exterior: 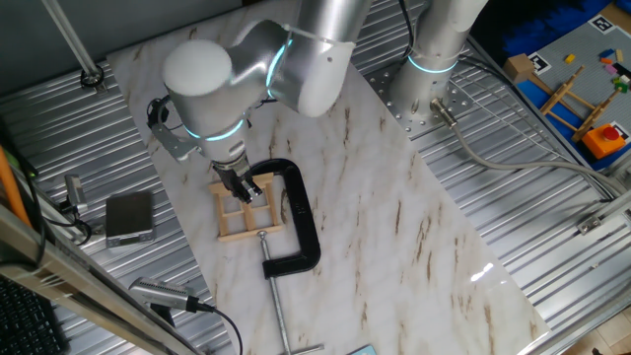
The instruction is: Close a sliding window
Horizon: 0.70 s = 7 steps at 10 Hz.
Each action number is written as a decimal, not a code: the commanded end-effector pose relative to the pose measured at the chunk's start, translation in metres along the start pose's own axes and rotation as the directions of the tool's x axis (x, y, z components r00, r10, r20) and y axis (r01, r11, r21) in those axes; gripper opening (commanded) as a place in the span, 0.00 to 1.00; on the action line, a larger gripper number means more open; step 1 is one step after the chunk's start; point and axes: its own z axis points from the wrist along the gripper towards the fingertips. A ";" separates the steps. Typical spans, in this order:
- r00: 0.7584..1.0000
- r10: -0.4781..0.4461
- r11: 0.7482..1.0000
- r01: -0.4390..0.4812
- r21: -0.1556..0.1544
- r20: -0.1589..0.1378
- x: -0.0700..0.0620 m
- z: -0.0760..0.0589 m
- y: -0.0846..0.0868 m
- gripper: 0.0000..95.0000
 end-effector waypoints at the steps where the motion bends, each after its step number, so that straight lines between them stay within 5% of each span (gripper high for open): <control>1: 0.997 0.070 0.997 -0.071 -0.016 -0.013 -0.001 0.000 -0.001 0.00; 7: 0.998 0.062 0.998 -0.063 -0.020 -0.020 -0.001 0.000 -0.001 0.00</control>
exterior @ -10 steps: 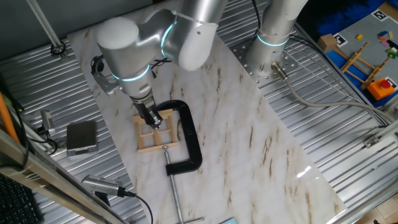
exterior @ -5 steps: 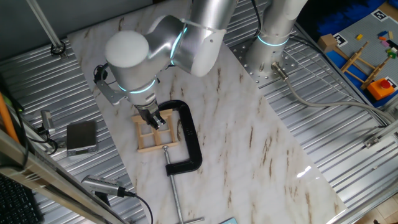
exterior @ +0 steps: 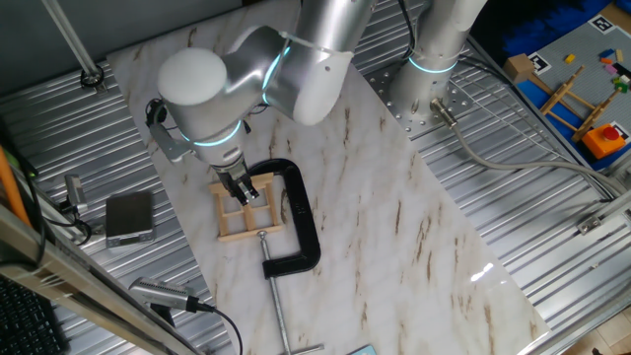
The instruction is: Close a sliding window
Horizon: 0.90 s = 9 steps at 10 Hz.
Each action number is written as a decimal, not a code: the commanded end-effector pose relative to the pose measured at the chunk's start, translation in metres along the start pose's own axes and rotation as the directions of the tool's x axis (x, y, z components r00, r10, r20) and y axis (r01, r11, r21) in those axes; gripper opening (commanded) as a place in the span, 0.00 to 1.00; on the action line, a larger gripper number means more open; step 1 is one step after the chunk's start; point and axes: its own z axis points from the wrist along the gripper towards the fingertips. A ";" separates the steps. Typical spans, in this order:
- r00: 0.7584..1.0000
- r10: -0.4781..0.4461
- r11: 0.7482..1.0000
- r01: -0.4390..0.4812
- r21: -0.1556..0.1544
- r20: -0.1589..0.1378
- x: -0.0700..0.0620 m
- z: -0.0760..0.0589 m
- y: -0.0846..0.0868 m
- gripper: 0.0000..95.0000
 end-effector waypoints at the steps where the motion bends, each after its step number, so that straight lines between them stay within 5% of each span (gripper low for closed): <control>1: 0.999 -0.039 0.999 0.039 0.009 -0.006 -0.001 0.000 0.001 0.00; 5: 0.996 -0.087 0.996 0.088 0.006 -0.016 0.007 -0.004 -0.025 0.00; 9: 0.983 -0.185 0.983 0.185 -0.009 -0.015 0.024 0.001 -0.099 0.00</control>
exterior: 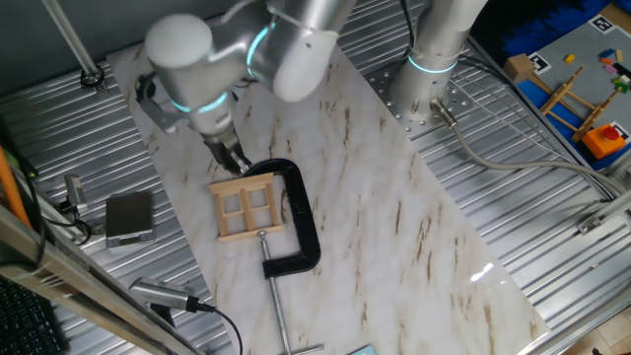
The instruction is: Close a sliding window
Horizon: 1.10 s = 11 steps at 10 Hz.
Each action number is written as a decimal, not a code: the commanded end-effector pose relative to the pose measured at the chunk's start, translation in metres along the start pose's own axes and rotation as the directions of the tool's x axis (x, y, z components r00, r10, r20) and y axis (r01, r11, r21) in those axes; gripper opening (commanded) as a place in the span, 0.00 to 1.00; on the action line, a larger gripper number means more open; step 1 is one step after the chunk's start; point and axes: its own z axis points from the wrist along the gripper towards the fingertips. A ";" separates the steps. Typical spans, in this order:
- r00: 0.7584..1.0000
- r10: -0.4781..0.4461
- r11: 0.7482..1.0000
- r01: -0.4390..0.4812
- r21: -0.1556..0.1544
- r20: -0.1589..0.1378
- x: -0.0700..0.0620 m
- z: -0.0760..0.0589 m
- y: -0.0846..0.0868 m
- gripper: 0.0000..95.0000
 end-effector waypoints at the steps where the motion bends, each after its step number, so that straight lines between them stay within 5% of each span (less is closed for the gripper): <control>1: 0.998 -0.071 0.997 0.071 -0.013 0.001 0.007 0.000 -0.041 0.00; 4: 0.994 -0.106 0.994 0.106 -0.016 -0.009 0.011 -0.004 -0.076 0.00; 11: 1.000 0.029 1.000 -0.029 -0.002 -0.009 0.009 -0.006 -0.069 0.00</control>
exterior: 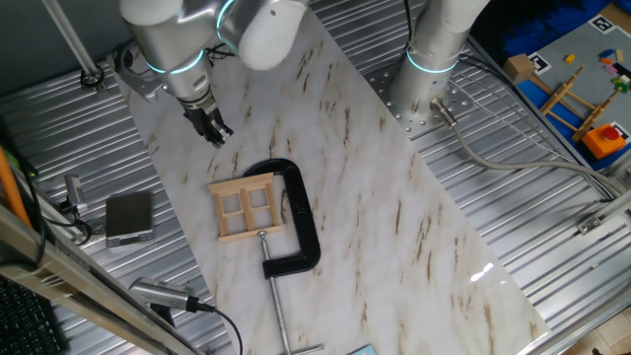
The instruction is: Close a sliding window
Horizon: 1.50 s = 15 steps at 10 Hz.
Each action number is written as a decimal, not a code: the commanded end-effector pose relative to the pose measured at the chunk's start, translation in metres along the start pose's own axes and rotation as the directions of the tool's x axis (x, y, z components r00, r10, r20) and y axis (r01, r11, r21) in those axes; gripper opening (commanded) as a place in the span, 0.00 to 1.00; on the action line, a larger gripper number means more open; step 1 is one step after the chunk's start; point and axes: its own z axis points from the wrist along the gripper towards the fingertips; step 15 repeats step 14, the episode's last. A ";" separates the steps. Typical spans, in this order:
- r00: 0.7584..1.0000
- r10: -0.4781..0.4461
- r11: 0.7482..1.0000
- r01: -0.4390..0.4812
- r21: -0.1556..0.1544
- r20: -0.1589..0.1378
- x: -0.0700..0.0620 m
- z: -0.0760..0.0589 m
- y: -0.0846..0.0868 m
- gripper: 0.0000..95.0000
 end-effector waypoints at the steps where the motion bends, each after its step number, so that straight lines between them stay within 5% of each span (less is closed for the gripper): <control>1: 0.998 0.068 0.998 -0.068 0.003 0.001 0.001 0.000 0.000 0.00; 3: 0.998 0.066 0.998 -0.066 -0.008 0.001 0.004 0.000 -0.007 0.00; 7: 1.000 0.000 1.000 0.000 -0.012 0.003 0.032 0.000 -0.055 0.00; 15: 0.999 0.040 0.999 -0.040 0.004 -0.003 0.034 0.001 -0.058 0.00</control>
